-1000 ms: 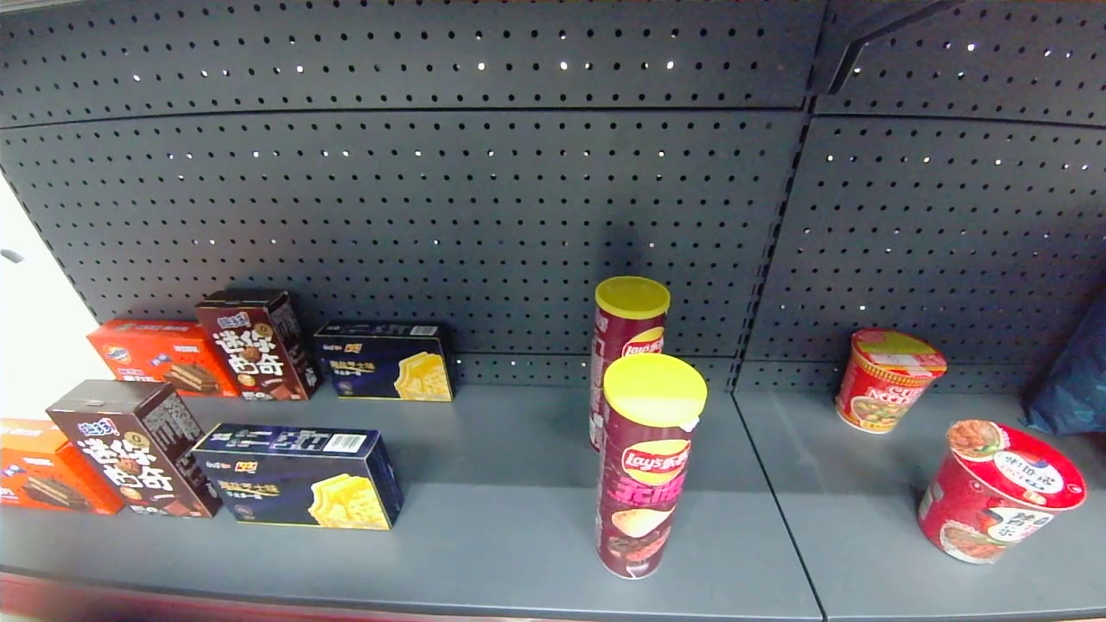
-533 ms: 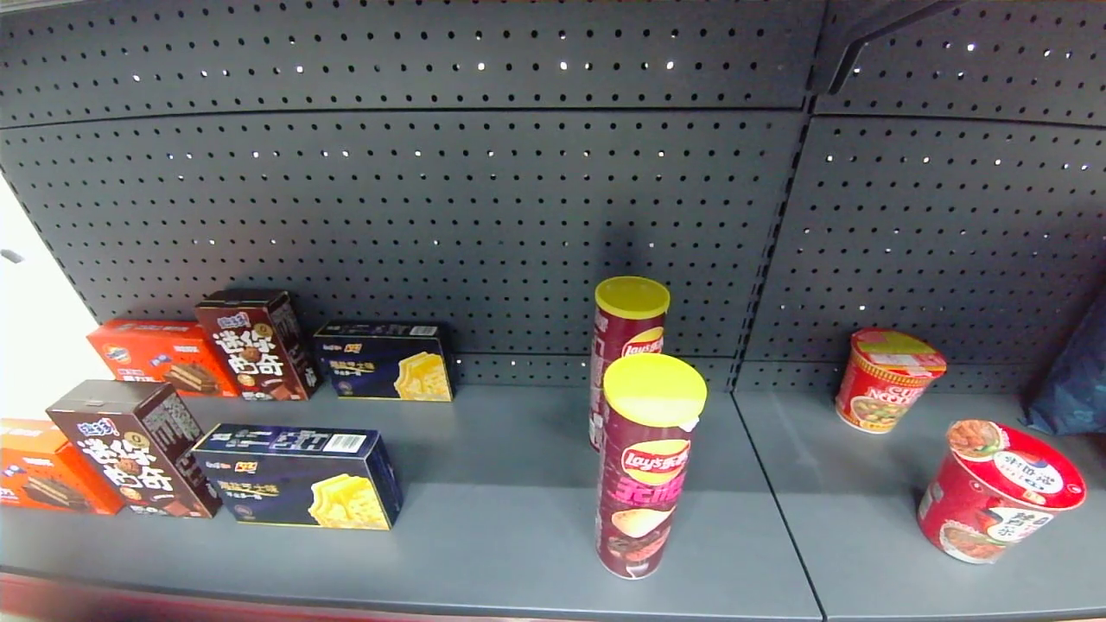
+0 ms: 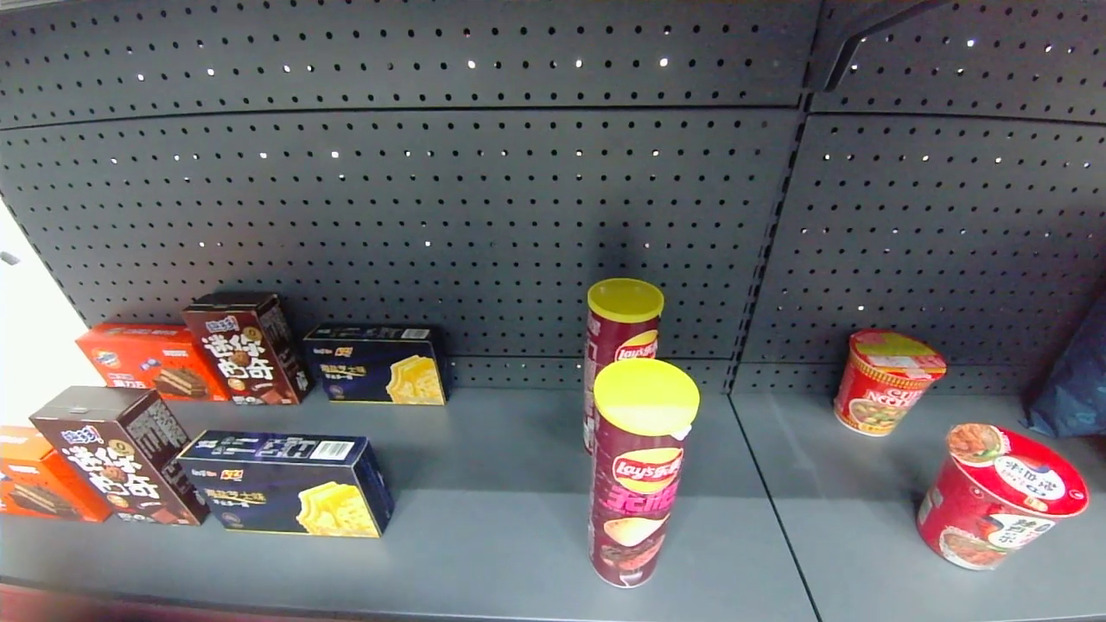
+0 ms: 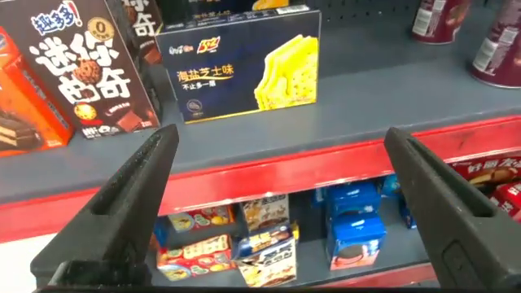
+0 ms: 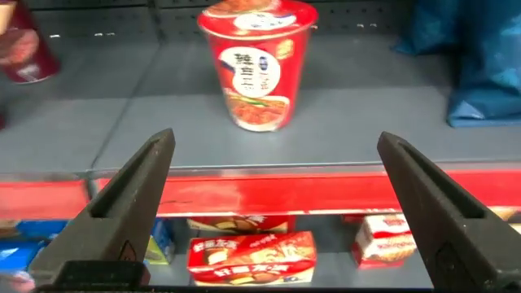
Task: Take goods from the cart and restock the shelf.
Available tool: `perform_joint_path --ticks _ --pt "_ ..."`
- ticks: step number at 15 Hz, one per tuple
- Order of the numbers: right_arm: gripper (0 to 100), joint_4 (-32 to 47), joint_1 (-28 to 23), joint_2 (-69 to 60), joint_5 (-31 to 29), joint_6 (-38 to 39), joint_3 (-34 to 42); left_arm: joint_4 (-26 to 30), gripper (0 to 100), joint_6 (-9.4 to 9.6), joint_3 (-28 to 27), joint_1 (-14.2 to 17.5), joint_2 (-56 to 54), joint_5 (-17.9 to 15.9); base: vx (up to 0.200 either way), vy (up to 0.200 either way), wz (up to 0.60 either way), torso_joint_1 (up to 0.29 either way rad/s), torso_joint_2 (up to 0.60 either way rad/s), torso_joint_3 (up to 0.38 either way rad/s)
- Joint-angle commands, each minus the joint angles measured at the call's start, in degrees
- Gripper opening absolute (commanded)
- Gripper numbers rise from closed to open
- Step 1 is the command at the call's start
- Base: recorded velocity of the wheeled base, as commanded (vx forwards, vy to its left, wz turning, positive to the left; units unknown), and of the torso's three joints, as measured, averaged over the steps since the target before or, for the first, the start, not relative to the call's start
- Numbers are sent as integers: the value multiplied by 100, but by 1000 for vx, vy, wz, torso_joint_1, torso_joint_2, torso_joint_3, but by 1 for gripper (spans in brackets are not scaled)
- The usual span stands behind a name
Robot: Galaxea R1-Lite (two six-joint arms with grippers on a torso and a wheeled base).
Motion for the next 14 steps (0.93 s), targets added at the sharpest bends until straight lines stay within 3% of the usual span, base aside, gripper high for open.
perform_joint_path --ticks 1,5,14 --pt "100 -10 -4 29 113 -13 0 -5 100 -5 0 -6 33 1 0 0 0 0 0 0" --pt "100 -10 -4 29 289 -506 0 -5 100 -101 0 -6 33 10 0 0 0 0 0 0" --pt "100 -10 -4 29 298 -594 0 3 100 -216 0 -6 33 -16 0 0 -67 0 1 0"
